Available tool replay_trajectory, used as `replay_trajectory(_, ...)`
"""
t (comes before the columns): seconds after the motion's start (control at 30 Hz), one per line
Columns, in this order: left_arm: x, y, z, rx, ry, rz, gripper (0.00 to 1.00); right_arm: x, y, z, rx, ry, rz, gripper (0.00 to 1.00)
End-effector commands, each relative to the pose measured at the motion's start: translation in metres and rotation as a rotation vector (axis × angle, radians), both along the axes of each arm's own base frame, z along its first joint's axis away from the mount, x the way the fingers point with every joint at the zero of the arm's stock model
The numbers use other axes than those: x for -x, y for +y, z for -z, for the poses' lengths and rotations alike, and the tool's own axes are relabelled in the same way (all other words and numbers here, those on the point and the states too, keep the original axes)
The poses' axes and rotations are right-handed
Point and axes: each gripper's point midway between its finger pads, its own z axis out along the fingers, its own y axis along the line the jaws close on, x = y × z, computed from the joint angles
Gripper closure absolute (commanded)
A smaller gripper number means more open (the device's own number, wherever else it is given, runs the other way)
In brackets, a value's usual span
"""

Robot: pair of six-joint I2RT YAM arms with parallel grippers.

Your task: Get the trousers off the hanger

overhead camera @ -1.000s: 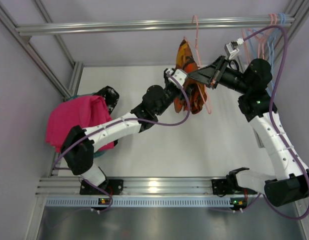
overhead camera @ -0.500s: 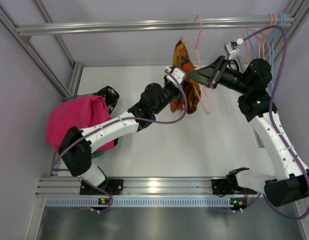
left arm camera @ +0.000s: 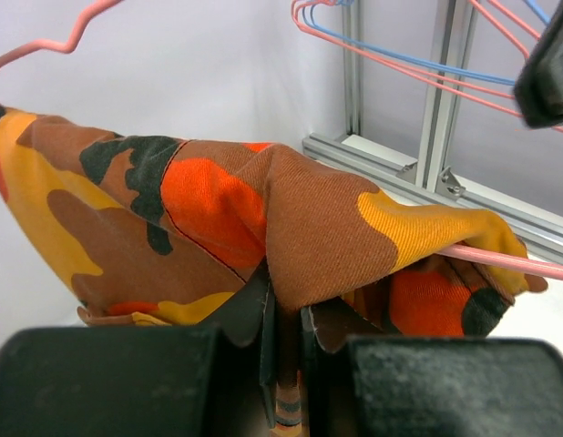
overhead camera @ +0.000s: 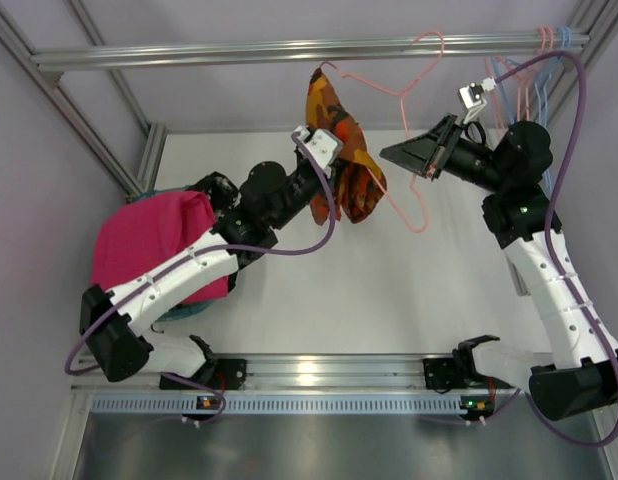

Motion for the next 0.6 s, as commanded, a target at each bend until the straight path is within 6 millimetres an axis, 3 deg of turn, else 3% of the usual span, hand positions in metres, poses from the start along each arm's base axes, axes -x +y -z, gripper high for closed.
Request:
replay_trajectory(0.0, 0.018, 0.025, -0.058, 0.094, -0.119, -0.001, 1.00, -0.005, -0.022, -0.040, 0.017, -0.272, 0.144, 1.00)
replay_trajectory(0.17, 0.028, 0.030, -0.055, 0.063, -0.119, 0.022, 1.00, -0.002, -0.020, -0.055, -0.039, -0.287, 0.124, 1.00)
replay_trajectory(0.4, 0.043, 0.009, -0.012, 0.002, -0.026, 0.162, 1.00, 0.022, -0.012, -0.102, -0.106, -0.404, 0.054, 1.00)
replay_trajectory(0.57, 0.039, -0.006, 0.010, -0.012, 0.038, 0.198, 1.00, 0.027, -0.008, -0.111, -0.116, -0.420, 0.031, 1.00)
